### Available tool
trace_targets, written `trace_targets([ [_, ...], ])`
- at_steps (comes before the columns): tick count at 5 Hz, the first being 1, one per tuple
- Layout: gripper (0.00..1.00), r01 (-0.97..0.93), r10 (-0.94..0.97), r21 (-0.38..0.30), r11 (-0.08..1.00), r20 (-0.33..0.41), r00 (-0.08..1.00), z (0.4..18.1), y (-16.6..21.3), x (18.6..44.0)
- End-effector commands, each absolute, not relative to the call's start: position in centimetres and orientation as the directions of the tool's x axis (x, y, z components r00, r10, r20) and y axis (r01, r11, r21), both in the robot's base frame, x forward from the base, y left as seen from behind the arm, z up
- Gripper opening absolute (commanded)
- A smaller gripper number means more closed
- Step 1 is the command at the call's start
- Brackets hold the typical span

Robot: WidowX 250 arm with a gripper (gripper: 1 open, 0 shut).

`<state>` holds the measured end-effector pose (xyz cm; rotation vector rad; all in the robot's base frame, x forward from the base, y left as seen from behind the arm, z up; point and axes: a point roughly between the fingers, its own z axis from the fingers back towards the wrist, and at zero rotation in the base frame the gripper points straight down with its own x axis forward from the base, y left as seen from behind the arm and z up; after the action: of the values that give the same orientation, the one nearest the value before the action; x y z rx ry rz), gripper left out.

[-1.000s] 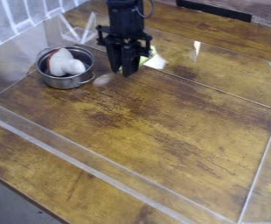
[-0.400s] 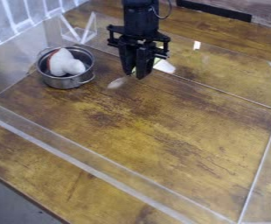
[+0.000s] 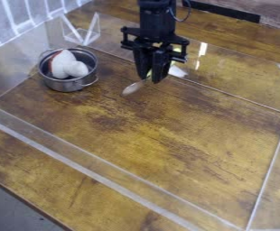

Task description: Move the green spoon to the right

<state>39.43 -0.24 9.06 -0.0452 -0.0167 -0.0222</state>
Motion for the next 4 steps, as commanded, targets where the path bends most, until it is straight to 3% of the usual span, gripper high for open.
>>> trace_targets([
  [1,0.00,0.002,0.002,-0.034,0.999,0.100,0.995,11.96,-1.01,39.85],
  [4,0.00,-0.103,0.105,-0.024,0.994,0.099,0.990,12.53,-0.90,39.00],
])
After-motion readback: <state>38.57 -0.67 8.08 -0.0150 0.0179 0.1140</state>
